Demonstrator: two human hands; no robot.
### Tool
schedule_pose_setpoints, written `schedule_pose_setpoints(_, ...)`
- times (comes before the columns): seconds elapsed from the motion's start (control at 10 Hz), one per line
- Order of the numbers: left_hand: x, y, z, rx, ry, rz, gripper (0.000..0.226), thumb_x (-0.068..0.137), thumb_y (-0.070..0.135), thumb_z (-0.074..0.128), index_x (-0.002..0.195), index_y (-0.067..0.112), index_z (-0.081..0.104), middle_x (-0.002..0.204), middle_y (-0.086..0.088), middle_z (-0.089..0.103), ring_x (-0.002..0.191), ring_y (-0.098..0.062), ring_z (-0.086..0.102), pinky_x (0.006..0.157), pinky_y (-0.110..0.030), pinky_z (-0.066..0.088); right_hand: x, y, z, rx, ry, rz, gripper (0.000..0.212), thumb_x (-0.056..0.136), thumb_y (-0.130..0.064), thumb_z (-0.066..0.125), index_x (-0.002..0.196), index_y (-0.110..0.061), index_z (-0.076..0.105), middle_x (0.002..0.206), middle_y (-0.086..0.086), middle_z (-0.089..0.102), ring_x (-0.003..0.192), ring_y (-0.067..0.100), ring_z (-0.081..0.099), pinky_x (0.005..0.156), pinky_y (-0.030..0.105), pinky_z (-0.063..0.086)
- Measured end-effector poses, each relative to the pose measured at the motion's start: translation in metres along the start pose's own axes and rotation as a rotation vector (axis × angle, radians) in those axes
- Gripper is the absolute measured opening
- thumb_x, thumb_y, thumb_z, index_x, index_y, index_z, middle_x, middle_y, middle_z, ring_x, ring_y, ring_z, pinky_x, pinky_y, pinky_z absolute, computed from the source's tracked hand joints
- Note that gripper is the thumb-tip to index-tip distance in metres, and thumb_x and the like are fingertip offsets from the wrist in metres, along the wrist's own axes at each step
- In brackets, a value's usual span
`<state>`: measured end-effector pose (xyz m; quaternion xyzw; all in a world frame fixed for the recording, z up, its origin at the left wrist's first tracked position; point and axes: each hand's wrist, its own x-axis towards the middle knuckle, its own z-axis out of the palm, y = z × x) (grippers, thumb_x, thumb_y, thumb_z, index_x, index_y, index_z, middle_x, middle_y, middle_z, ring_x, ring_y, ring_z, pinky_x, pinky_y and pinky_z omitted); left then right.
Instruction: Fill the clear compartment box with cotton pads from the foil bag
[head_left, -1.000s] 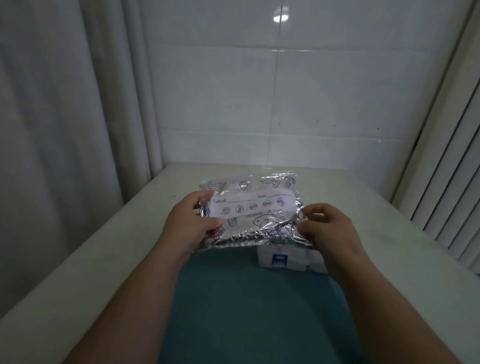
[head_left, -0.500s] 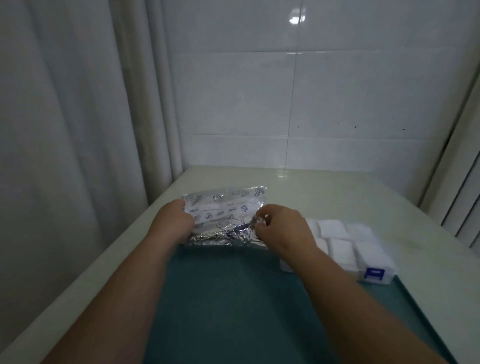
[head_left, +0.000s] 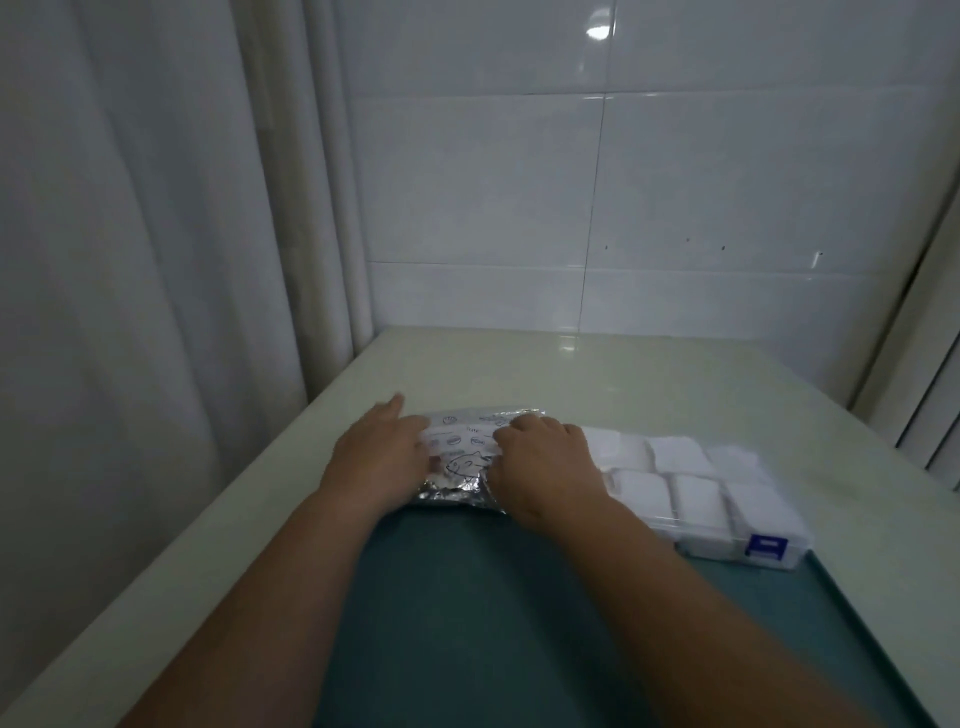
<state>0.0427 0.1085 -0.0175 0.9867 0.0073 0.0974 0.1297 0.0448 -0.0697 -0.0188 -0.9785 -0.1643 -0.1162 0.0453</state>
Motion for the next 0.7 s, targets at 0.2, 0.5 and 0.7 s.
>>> schedule_pose_setpoints(0.2, -0.002, -0.001, 0.023, 0.224, -0.163, 0.118, 0.055, 0.101, 0.045, 0.024, 0.151, 0.021, 0.021, 0.161, -0.003, 0.019, 0.146, -0.02, 0.019, 0.117, -0.042, 0.019, 0.0, -0.006, 0.009, -0.23, -0.321, -0.138, 0.032, 0.093, -0.03, 0.041, 0.113, -0.019, 0.064, 0.118, 0.002, 0.062, 0.112, 0.027, 0.057, 0.109, 0.055, 0.021)
schedule_pose_setpoints(0.5, -0.01, 0.009, 0.006, 0.231, -0.115, 0.095, 0.05, 0.102, 0.04, 0.025, 0.148, 0.021, 0.031, 0.158, 0.0, 0.027, 0.145, -0.02, 0.023, 0.114, -0.043, 0.023, -0.011, -0.002, -0.007, -0.164, -0.168, -0.104, 0.032, 0.095, -0.028, 0.043, 0.118, -0.015, 0.059, 0.12, 0.006, 0.059, 0.115, 0.027, 0.055, 0.099, 0.04, 0.037)
schedule_pose_setpoints(0.7, -0.016, 0.032, 0.0, -0.222, 0.042, 0.145, 0.047, 0.097, 0.029, 0.044, 0.144, 0.025, 0.043, 0.153, 0.002, 0.039, 0.139, -0.016, 0.034, 0.114, -0.03, 0.024, -0.027, 0.014, -0.029, 0.091, -0.002, 0.009, 0.027, 0.1, -0.024, 0.034, 0.103, -0.014, 0.059, 0.108, 0.007, 0.06, 0.101, 0.027, 0.058, 0.086, 0.037, 0.047)
